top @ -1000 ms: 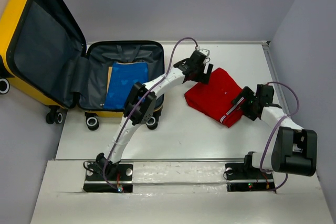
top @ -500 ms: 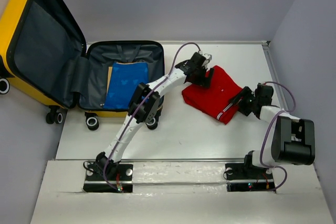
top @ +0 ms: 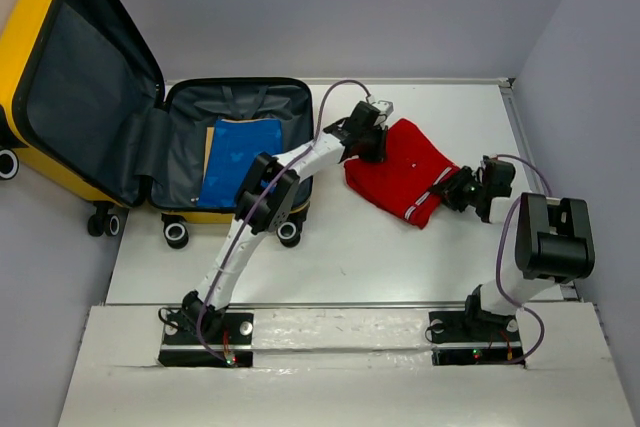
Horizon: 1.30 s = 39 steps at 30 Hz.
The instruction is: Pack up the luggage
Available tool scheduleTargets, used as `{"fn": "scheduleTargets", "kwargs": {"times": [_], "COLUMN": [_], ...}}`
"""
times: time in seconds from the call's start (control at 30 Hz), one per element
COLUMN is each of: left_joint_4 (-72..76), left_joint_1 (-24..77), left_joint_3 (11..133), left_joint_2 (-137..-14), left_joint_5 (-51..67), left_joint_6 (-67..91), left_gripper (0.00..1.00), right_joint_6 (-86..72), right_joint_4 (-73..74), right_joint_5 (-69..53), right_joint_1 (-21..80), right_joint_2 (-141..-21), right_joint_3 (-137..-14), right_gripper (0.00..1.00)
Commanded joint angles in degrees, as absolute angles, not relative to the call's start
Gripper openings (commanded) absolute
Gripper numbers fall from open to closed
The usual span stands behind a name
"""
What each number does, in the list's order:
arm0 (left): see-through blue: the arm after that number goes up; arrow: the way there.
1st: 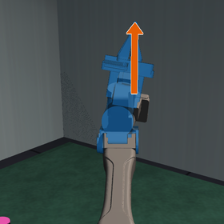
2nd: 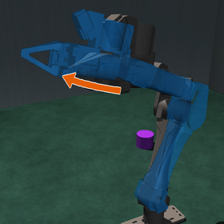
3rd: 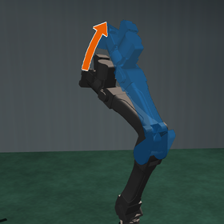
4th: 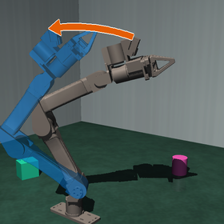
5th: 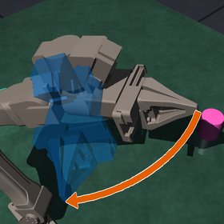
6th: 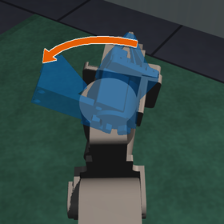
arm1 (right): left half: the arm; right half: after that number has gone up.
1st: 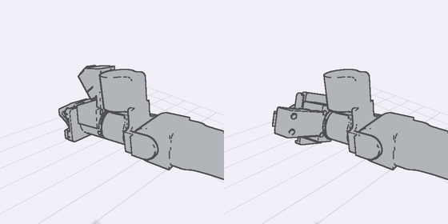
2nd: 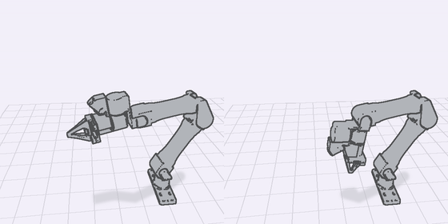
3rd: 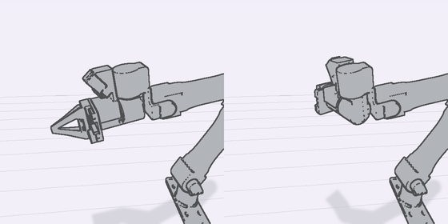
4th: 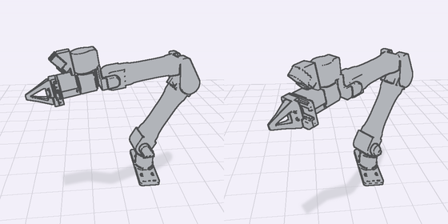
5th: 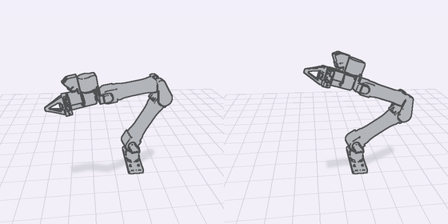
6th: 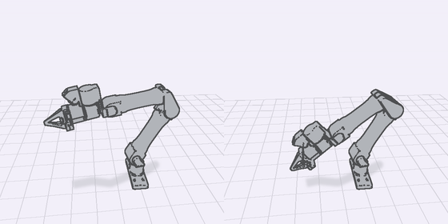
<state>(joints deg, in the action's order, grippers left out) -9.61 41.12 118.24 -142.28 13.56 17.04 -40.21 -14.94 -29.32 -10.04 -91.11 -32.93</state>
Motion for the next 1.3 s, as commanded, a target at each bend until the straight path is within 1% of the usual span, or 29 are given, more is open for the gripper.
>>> {"fn": "scheduleTargets", "kwargs": {"times": [0.0,0.03,0.13,0.2,0.3,0.43,0.5,0.57,0.6,0.73,0.8,0.83,0.87,0.9,0.93,0.97,1.0,1.03,1.07,1.1,1.13,1.17,1.2,1.23,1.27], "left_joint_4": [-10.5,-9.9,-9.1,-9.2,-10.8,-16.1,-20.2,-22.4,-24.1,-27.2,-28.2,-28.0,-27.4,-26.3,-25.5,-23.7,-22.9,-22.2,-21.1,-20.8,-20.9,-20.8,-20.8,-20.7,-20.7], "left_joint_1": [44.0,44.1,44.1,44.1,44.0,42.8,41.7,39.2,38.2,30.6,24.2,21.7,16.7,14.2,11.6,7.1,4.9,3.0,1.2,-2.2,-3.5,-4.3,-4.3,-3.9,-3.3], "left_joint_3": [112.2,111.2,109.3,108.8,109.9,115.3,119.2,120.7,120.8,116.6,113.5,108.4,105.8,100.6,98.0,95.6,91.9,90.2,88.9,87.6,86.1,85.9,85.6,85.5,85.5], "left_joint_2": [-135.6,-134.2,-129.0,-126.5,-121.9,-118.4,-118.0,-116.3,-115.3,-108.8,-104.2,-100.5,-98.7,-95.2,-95.2,-92.2,-89.9,-89.2,-88.5,-88.0,-87.1,-86.4,-85.5,-83.1,-81.8], "left_joint_5": [17.9,17.8,16.1,15.1,12.7,9.9,9.3,8.4,7.7,5.5,3.9,3.0,2.4,1.0,0.6,-0.6,-3.0,-3.8,-5.3,-8.8,-9.2,-9.6,-10.4,-10.6,-10.5], "left_joint_6": [19.2,19.4,19.3,19.2,18.7,16.3,15.7,15.0,14.8,14.2,14.2,14.4,14.8,15.8,15.8,16.6,17.4,17.7,17.8,18.2,18.4,18.5,18.5,18.5,18.6], "left_gripper": [0.06,0.06,0.06,0.06,0.06,0.06,0.06,0.06,0.06,0.06,0.06,0.06,0.06,0.06,0.06,0.06,0.07,0.13,0.42,0.65,0.89,0.99,0.99,0.99,0.99], "right_joint_6": [-47.1,-47.9,-50.0,-50.1,-49.7,-49.2,-49.4,-50.0,-50.2,-50.4,-50.5,-50.6,-50.5,-50.3,-50.1,-50.1,-49.7,-49.2,-48.3,-46.8,-42.0,-39.2,-36.7,-33.2,-32.1], "right_joint_4": [-26.7,-28.7,-34.9,-35.0,-30.7,-24.7,-22.7,-22.1,-21.9,-19.7,-19.1,-18.3,-17.7,-16.3,-15.5,-14.4,-12.7,-11.5,-9.9,-4.5,-1.1,3.8,8.6,15.8,17.9], "right_joint_5": [-38.9,-39.2,-39.8,-39.3,-38.0,-34.5,-32.4,-30.6,-30.2,-28.2,-27.6,-27.5,-27.6,-27.4,-27.2,-27.1,-27.1,-27.0,-26.4,-25.9,-25.2,-23.3,-22.2,-21.5,-20.5], "right_joint_1": [-5.8,-5.8,-5.8,-5.1,-2.7,3.1,7.4,9.8,11.1,17.4,21.3,22.7,25.5,26.7,27.9,30.3,31.5,32.6,33.7,35.8,36.9,37.7,38.3,38.9,38.9], "right_joint_2": [-95.7,-95.7,-93.4,-89.7,-84.4,-79.8,-79.0,-79.4,-80.0,-86.2,-92.3,-94.5,-99.2,-101.7,-104.2,-109.3,-111.8,-114.1,-116.5,-121.0,-123.1,-125.1,-127.1,-130.0,-130.8], "right_joint_3": [-29.7,-29.0,-26.9,-26.9,-28.8,-34.3,-38.5,-41.7,-45.4,-56.6,-61.5,-66.8,-69.8,-72.7,-75.9,-82.5,-85.8,-89.0,-95.8,-99.8,-103.8,-112.7,-117.2,-120.6,-123.0], "right_gripper": [0.1,0.07,0.07,0.07,0.07,0.07,0.07,0.07,0.07,0.07,0.07,0.07,0.07,0.07,0.07,0.07,0.07,0.08,0.25,0.42,0.58,0.83,0.89,0.92,0.97]}}
